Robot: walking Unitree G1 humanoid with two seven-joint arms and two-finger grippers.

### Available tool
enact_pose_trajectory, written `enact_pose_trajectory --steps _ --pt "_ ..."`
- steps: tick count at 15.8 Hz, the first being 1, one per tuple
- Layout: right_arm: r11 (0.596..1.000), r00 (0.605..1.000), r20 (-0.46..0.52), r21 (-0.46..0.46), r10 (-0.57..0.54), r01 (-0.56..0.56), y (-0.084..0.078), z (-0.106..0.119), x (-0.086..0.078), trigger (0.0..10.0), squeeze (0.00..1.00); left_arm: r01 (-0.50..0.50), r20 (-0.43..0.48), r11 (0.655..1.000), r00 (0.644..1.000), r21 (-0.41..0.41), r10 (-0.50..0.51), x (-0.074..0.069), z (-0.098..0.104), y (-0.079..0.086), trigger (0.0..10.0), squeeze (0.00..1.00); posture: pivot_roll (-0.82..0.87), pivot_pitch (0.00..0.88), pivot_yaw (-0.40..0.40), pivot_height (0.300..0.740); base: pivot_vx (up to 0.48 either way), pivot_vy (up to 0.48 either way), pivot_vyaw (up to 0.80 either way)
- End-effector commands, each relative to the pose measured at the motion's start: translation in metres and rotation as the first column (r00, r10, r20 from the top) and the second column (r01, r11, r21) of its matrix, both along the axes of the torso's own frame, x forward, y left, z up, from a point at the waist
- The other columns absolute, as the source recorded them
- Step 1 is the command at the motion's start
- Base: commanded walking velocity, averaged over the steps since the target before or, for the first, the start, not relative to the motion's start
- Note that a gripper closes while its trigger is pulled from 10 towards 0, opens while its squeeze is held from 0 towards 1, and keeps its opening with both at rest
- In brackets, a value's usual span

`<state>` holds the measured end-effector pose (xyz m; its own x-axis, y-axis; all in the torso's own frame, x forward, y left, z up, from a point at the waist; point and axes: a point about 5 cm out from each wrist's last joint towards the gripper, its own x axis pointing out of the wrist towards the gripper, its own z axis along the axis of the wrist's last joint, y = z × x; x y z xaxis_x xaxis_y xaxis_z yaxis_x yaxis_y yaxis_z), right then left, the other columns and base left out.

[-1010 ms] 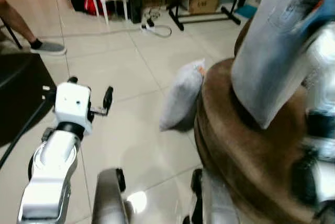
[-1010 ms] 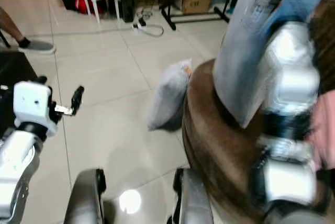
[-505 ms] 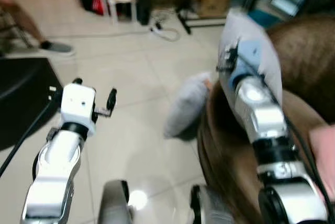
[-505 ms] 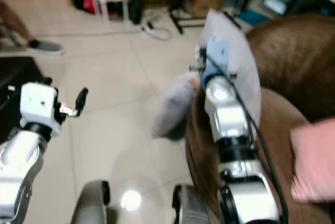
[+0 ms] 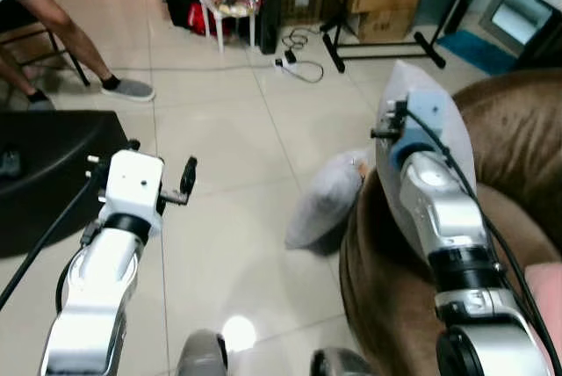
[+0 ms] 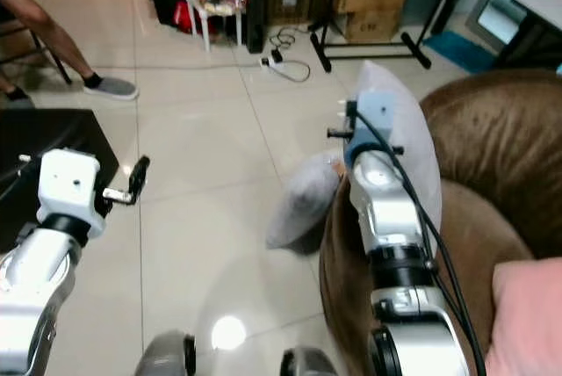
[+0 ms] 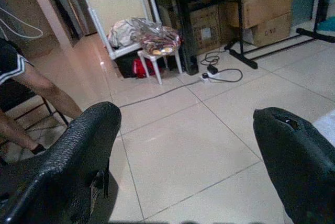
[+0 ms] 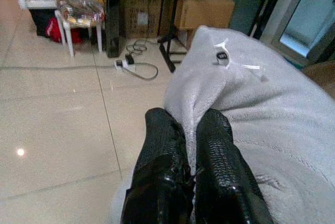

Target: Move the pillow to the sofa from floor

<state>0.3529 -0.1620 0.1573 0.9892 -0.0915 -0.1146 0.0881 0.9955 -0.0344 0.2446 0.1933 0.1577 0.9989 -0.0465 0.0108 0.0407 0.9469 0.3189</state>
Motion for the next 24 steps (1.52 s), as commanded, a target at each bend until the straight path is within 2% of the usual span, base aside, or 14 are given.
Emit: enact_pose_trajectory --steps 1,3,6,9,11,16,19,24 --pt "0.999 0.997 0.058 0.018 0.043 -0.044 0.005 0.016 -0.004 10.0 0.0 -0.005 -0.001 1.0 1.0 -0.002 0.005 -0.001 -0.003 -0.002 10.0 0.0 0.0 0.0 -0.106 0.731 0.0 0.0 0.0" --pt "0.998 0.995 0.077 0.019 0.06 -0.062 0.006 0.019 -0.008 10.0 0.0 -0.012 0.017 1.0 1.0 -0.01 0.012 -0.001 -0.001 -0.003 10.0 0.0 0.0 0.0 -0.101 0.74 0.0 0.0 0.0" --pt "0.986 0.981 0.173 0.128 0.084 -0.107 0.01 0.034 -0.017 10.0 0.0 -0.019 0.041 1.0 0.999 -0.008 0.019 -0.001 0.003 -0.003 10.0 0.0 -0.01 0.0 -0.1 0.74 0.0 0.0 0.0" --pt "0.981 0.986 0.143 0.163 0.085 -0.108 0.016 0.032 -0.02 10.0 0.0 -0.03 0.046 0.999 0.998 -0.019 0.031 -0.002 0.003 -0.003 10.0 0.0 -0.01 0.0 -0.098 0.74 0.0 0.0 -0.53" --pt "0.972 0.994 0.09 0.219 0.067 -0.085 0.021 0.02 -0.03 10.0 0.0 -0.029 0.048 0.999 0.998 -0.013 0.03 -0.002 0.003 -0.003 10.0 0.0 -0.01 0.0 -0.092 0.74 0.0 0.0 -0.8" --pt "0.973 0.998 0.047 0.224 0.045 -0.054 0.017 0.01 -0.04 10.0 0.0 -0.023 0.035 1.0 0.999 0.004 0.023 -0.001 0.0 -0.001 10.0 0.0 -0.01 0.0 -0.081 0.74 0.0 0.0 -0.8" --pt "0.971 0.996 0.001 0.222 0.089 -0.087 0.024 -0.002 -0.046 10.0 0.0 -0.027 0.03 1.0 0.999 -0.001 0.027 -0.002 -0.002 -0.001 10.0 0.0 0.0 0.0 -0.082 0.74 0.0 0.0 -0.8" --pt "0.961 0.985 -0.017 0.223 0.173 -0.165 0.036 -0.014 -0.054 10.0 0.0 -0.023 -0.001 0.999 1.0 0.039 0.023 -0.011 -0.014 0.0 10.0 0.0 0.0 0.0 -0.087 0.74 0.0 0.0 -0.8"
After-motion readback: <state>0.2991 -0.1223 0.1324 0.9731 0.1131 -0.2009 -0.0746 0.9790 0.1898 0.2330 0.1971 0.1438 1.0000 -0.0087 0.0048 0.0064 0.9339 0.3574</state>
